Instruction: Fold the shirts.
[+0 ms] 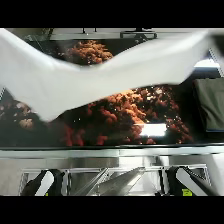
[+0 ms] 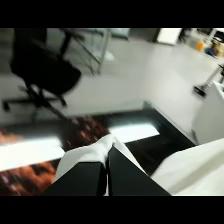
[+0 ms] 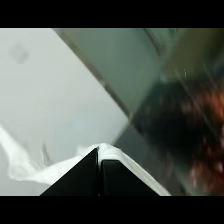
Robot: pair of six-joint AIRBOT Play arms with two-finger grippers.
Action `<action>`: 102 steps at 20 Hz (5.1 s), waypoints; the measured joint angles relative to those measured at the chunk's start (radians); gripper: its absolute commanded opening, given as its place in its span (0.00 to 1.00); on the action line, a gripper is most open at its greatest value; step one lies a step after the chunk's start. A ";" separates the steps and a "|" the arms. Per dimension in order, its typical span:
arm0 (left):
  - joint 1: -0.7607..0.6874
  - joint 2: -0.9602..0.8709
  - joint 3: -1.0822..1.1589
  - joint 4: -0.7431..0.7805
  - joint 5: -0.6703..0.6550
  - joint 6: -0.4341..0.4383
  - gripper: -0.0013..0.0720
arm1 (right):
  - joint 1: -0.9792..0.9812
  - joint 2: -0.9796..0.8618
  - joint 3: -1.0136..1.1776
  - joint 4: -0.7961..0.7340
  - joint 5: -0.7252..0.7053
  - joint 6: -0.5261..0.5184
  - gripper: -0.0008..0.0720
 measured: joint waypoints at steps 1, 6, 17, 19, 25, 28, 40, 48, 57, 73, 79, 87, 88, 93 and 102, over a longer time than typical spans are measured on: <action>0.050 -0.003 0.094 -0.013 -0.003 -0.015 0.05 | -0.024 0.049 0.021 0.037 -0.037 -0.008 0.04; 0.053 -0.029 0.166 -0.022 -0.060 -0.050 0.05 | -0.027 0.175 0.050 -0.183 -0.132 0.107 0.04; -0.348 -0.167 -0.201 0.235 -0.019 0.049 0.04 | 0.203 0.072 -0.299 -0.538 -0.167 0.241 0.04; -0.381 -0.210 -0.240 0.249 -0.073 0.056 0.04 | 0.233 0.042 -0.376 -0.575 -0.164 0.238 0.04; -0.397 -0.289 -0.579 0.304 -0.111 0.075 0.04 | 0.249 -0.044 -0.707 -0.647 -0.285 0.196 0.04; -0.383 -0.345 -0.768 0.318 -0.103 0.104 0.04 | 0.246 -0.126 -0.807 -0.658 -0.350 0.156 0.09; -0.376 -0.471 -0.953 0.319 -0.097 0.187 0.04 | 0.209 -0.261 -0.859 -0.666 -0.315 -0.006 0.44; -0.376 -0.474 -0.877 0.313 -0.137 0.191 0.04 | 0.129 -0.261 -0.796 -0.664 -0.170 -0.079 0.04; -0.285 -0.277 -0.444 -0.183 -0.362 0.211 0.04 | 0.115 0.001 -0.542 -0.149 0.185 -0.120 0.04; 0.050 -0.089 0.053 -0.196 -0.190 0.142 0.04 | -0.018 0.443 -0.280 -0.293 -0.295 0.115 0.04; -0.384 -0.506 -0.051 0.250 -0.019 0.167 0.04 | 0.273 0.182 -0.726 -0.352 -0.700 0.125 0.67; -0.407 -0.975 0.233 0.518 -0.154 -0.043 0.47 | 0.282 -0.139 -0.645 -0.352 -0.833 -0.100 0.71; -0.386 -0.970 0.208 0.527 -0.179 -0.067 0.47 | 0.255 -0.147 -0.631 -0.356 -0.792 -0.121 0.71; -0.319 -0.805 -0.145 0.553 -0.253 -0.121 0.47 | 0.094 -0.190 -0.599 -0.463 -0.584 -0.121 0.71; -0.253 -0.521 -0.703 0.562 -0.008 -0.106 0.47 | 0.002 -0.410 -0.569 -0.578 -0.369 -0.093 0.71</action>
